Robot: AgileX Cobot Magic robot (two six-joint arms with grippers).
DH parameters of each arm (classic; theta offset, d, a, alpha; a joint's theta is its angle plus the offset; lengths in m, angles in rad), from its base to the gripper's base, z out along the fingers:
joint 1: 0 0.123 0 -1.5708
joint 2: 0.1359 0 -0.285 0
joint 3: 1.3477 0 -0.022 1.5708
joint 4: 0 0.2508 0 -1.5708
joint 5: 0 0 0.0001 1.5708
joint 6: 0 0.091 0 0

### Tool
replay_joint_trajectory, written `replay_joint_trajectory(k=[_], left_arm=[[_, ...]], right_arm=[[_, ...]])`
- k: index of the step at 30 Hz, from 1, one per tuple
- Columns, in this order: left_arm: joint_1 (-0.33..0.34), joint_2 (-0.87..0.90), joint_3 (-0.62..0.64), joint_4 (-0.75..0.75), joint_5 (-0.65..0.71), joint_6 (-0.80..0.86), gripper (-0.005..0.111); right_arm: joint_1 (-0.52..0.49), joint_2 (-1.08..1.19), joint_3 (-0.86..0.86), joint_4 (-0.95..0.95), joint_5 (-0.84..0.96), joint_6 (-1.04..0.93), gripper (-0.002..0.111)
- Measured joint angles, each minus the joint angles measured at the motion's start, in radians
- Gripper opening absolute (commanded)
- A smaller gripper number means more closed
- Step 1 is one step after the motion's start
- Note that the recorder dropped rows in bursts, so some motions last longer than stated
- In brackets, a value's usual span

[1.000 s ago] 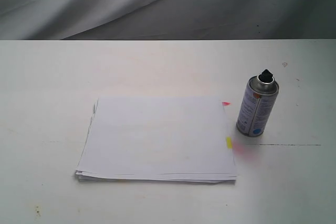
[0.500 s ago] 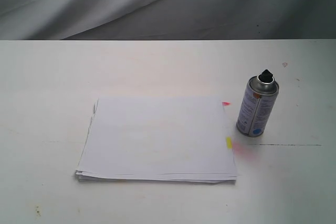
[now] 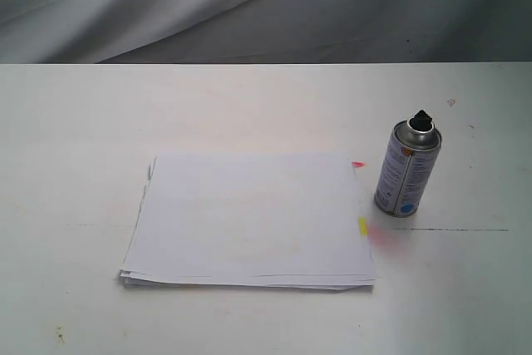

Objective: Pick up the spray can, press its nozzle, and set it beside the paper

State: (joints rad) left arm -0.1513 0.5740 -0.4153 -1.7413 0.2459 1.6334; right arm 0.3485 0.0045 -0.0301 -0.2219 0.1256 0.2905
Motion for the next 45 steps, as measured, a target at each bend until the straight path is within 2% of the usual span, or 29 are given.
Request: replay_joint_trajectory(k=[28, 33, 37, 42, 45], left_arm=[[0.0, -0.003, 0.002, 0.0, -0.007, 0.021, 0.0], [0.0, -0.113, 0.071, 0.092, -0.056, 0.044, 0.0], [0.0, -0.242, 0.139, 0.096, -0.131, 0.044, 0.0], [0.0, -0.45, 0.228, 0.1, -0.155, 0.046, 0.0], [0.0, -0.498, 0.234, 0.1, -0.155, 0.046, 0.0]], right_arm=[[0.0, 0.0, 0.027, -0.014, 0.016, 0.003, 0.0], [0.0, 0.0, 0.027, -0.014, 0.019, 0.003, 0.0], [0.0, 0.0, 0.027, -0.014, 0.019, 0.003, 0.0], [0.0, 0.0, 0.027, -0.014, 0.019, 0.004, 0.0], [0.0, 0.0, 0.027, -0.014, 0.019, 0.004, 0.0]])
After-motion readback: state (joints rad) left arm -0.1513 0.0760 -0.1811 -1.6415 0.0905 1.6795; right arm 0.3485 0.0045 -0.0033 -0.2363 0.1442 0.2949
